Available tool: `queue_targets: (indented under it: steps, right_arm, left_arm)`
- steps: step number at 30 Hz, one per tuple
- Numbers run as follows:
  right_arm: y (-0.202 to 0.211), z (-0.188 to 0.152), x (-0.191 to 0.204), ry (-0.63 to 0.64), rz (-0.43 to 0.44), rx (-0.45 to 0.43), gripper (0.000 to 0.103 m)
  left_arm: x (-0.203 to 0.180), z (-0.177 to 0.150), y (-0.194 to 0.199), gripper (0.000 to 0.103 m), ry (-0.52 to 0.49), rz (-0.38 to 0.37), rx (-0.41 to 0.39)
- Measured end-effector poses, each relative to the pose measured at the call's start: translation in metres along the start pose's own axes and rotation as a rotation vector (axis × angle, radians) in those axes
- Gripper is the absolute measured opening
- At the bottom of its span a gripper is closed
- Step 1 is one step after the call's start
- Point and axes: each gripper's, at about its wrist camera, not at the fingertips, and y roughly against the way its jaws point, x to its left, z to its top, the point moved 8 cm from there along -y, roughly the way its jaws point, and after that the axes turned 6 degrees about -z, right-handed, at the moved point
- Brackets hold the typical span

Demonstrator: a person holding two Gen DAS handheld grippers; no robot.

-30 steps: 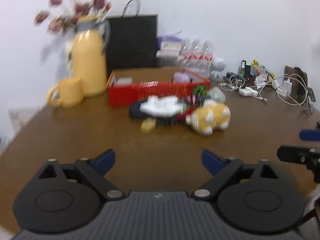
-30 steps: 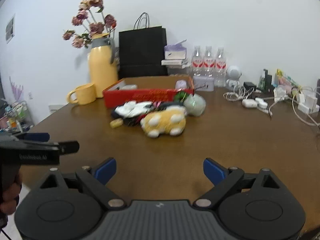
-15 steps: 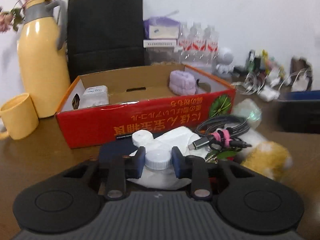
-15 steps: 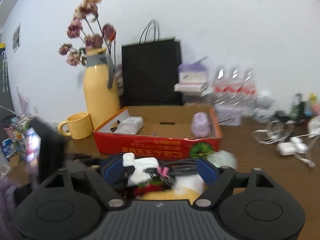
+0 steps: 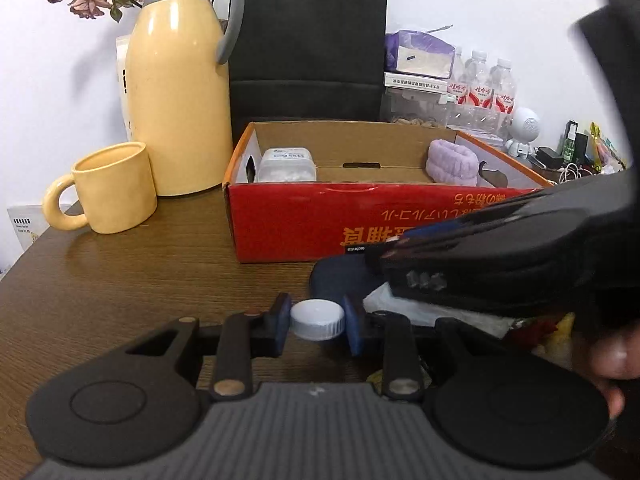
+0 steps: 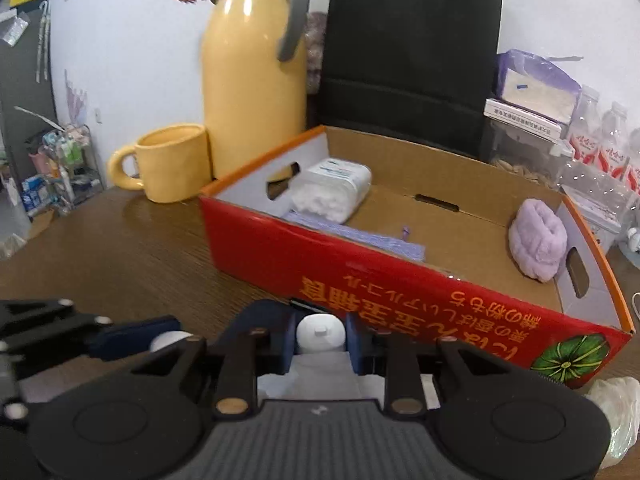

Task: Organize objects
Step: 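Grasp a small white cap with the left gripper while the right grasps another cap, then drop both white caps into the red box and withdraw both grippers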

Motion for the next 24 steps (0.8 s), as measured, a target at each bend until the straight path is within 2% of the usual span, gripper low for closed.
queue_targets:
  steps: [2,4,6,9,14,17,24]
  right_arm:
    - [0.021,0.002,-0.004,-0.023,-0.016,-0.036,0.025]
    - [0.05,0.001,-0.008,-0.055,-0.019,-0.081,0.025]
    - [0.085,-0.007,-0.011,-0.066,-0.036,-0.119,0.025]
    - [0.135,-0.03,-0.017,-0.086,-0.089,-0.154,0.025]
    - [0.199,-0.087,-0.017,-0.146,-0.104,-0.149,0.025]
    - [0.227,-0.121,-0.009,-0.154,-0.108,-0.132,0.025]
    - [0.263,-0.165,0.007,-0.169,-0.097,-0.116,0.026]
  left_arm:
    - [-0.002,0.0,-0.001,0.029,0.005,-0.008,-0.002]
    - [-0.004,0.001,0.006,0.029,-0.019,0.026,-0.007]
    - [-0.012,-0.002,0.025,0.029,-0.064,0.045,-0.03]
    - [-0.027,-0.015,0.062,0.029,-0.072,0.014,-0.031]
    - [-0.043,-0.047,0.127,0.029,-0.018,-0.031,-0.016]
    - [-0.047,-0.065,0.154,0.029,0.018,-0.025,0.007]
    - [-0.074,-0.089,0.182,0.029,-0.021,-0.07,0.059]
